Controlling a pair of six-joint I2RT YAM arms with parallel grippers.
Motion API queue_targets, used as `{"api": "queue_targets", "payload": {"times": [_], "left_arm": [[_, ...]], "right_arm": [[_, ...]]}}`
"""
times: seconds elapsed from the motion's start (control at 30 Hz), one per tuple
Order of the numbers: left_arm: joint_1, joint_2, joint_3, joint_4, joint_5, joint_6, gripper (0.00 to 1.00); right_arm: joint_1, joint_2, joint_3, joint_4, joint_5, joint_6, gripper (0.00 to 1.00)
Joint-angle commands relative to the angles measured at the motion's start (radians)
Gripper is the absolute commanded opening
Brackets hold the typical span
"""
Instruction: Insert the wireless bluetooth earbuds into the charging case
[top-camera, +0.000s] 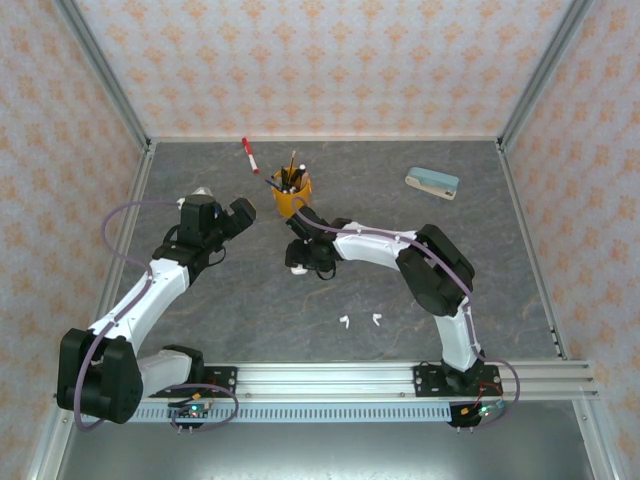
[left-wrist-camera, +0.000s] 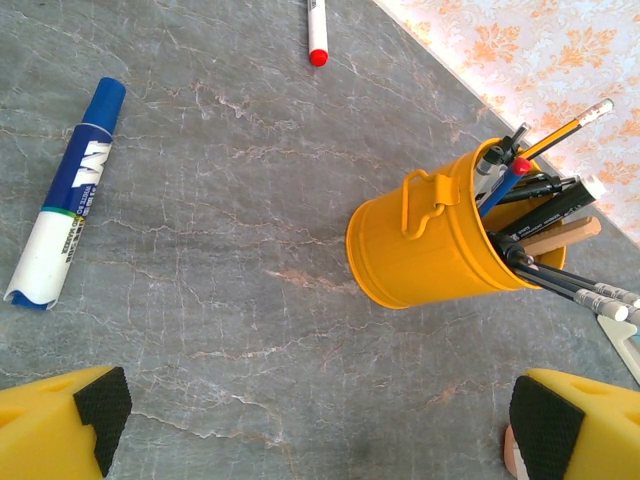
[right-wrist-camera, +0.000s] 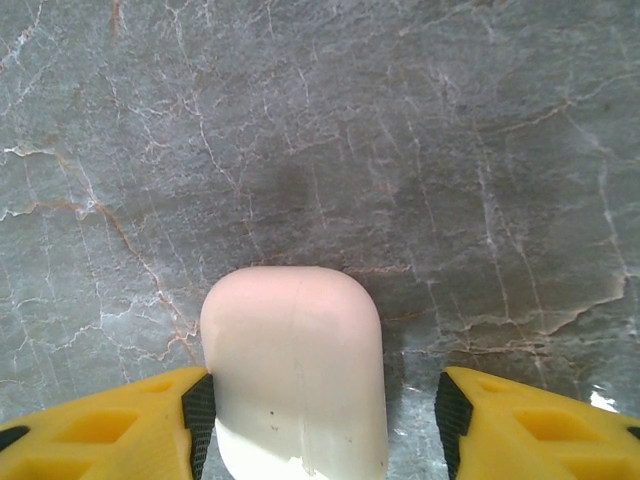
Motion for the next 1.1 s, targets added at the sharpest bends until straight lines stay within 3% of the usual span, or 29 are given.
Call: {"api": "queue_targets", "payload": {"times": [0.0, 0.27, 0.6, 1.07], "left_arm": [[-0.007, -0.001, 0.023, 0.025, -0.007, 0.025, 1.0], [-0.008, -0.014, 0.013, 0.037, -0.007, 0.023, 1.0], [-0.009, -0.024, -0.005, 0.055, -0.008, 0.016, 1.0], [-0.008, -0.03, -0.012, 0.065, -0.019, 0.016, 1.0]], "right_arm": [[-0.006, 0.028, -0.008, 0.013, -0.006, -0.016, 0.59], [-0.005, 0.07, -0.003, 0.023, -0.038, -0.007, 0.53], [0.011, 0.063, 0.007, 0.018, -0.016, 0.02, 0.34], [0.138, 0.084, 0.187, -0.249, 0.308, -0.023, 0.31]]}}
